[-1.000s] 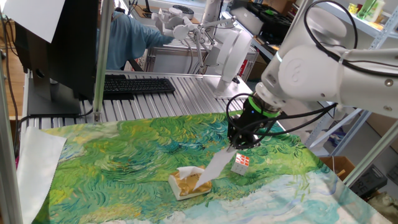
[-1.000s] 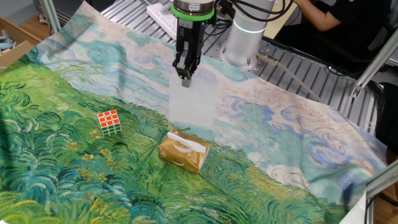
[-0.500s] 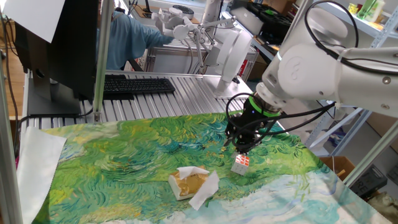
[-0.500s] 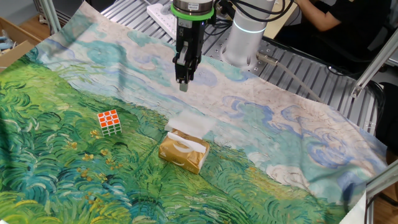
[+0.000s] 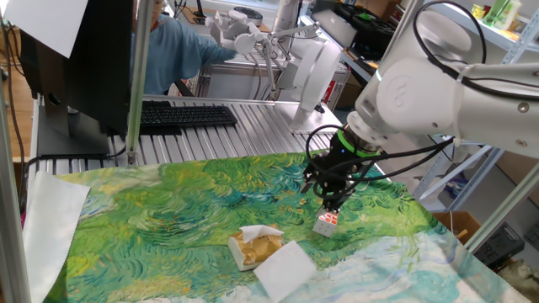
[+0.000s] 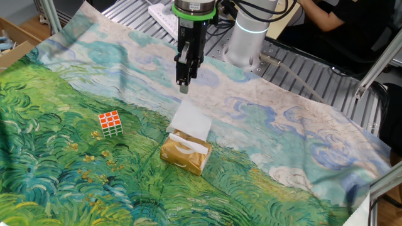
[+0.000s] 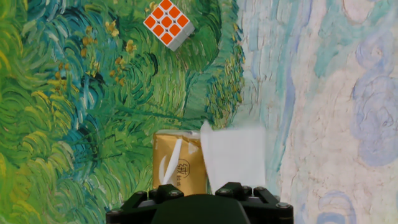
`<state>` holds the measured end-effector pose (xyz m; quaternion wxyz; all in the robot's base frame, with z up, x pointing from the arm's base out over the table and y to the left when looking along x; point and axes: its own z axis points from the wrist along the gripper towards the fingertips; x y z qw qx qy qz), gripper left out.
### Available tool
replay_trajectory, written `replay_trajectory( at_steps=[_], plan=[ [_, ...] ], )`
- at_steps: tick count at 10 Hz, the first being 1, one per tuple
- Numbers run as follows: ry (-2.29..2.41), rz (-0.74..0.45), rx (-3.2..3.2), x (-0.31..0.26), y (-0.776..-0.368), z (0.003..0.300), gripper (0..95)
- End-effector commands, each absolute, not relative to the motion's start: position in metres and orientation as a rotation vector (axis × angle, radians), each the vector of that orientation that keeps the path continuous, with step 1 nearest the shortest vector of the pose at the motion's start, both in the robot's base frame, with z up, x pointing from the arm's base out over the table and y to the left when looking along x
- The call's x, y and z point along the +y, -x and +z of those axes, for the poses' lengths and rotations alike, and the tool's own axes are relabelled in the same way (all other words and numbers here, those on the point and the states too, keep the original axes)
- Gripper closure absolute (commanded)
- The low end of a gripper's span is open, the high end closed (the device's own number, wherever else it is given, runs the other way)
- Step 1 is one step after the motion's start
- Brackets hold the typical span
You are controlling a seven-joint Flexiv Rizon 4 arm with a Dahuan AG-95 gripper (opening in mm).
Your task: Pull out a napkin
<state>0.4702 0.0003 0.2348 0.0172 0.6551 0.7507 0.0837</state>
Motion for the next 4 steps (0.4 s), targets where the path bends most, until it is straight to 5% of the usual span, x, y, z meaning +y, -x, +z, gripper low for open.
replay_trajectory(
  at_steps=[1, 4],
  plan=[
    [-2.09, 0.264, 2.289, 0.0008, -0.4702, 0.235, 38.0],
    [-2.079, 0.267, 2.3, 0.0008, -0.4702, 0.235, 38.0]
  ],
)
